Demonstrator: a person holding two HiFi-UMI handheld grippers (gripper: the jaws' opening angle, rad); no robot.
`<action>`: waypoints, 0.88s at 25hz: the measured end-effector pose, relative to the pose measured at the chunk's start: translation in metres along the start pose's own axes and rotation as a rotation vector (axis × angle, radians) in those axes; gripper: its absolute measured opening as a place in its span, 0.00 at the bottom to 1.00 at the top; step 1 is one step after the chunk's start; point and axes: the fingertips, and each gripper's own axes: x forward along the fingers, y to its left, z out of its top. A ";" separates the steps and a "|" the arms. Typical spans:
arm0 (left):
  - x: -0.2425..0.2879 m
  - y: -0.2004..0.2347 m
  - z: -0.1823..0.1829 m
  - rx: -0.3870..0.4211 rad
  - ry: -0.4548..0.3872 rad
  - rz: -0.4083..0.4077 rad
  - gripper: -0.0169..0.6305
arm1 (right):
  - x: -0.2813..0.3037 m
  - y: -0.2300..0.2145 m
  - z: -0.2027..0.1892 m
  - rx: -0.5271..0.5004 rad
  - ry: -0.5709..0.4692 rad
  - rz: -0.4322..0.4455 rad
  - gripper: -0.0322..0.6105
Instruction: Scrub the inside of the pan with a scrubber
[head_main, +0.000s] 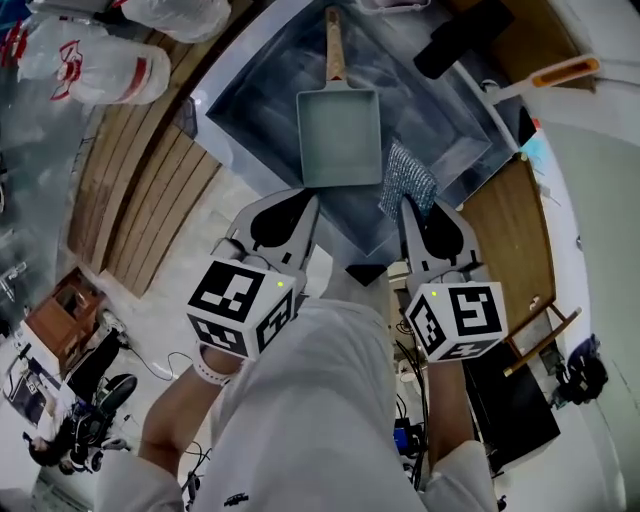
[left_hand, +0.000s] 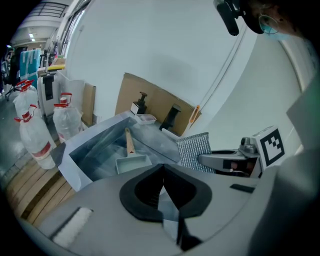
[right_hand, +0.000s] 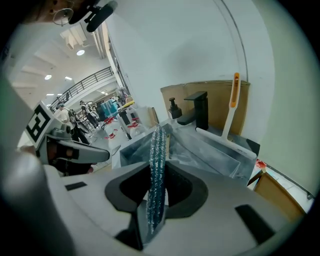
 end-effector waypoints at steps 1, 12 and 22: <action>0.003 0.003 -0.001 -0.003 0.002 0.000 0.03 | 0.006 0.000 -0.001 -0.001 0.007 0.002 0.15; 0.040 0.037 -0.015 -0.082 0.031 0.004 0.03 | 0.080 -0.002 -0.010 0.041 0.067 0.026 0.15; 0.068 0.071 -0.027 -0.143 0.071 0.038 0.03 | 0.148 -0.001 -0.037 0.071 0.184 0.085 0.15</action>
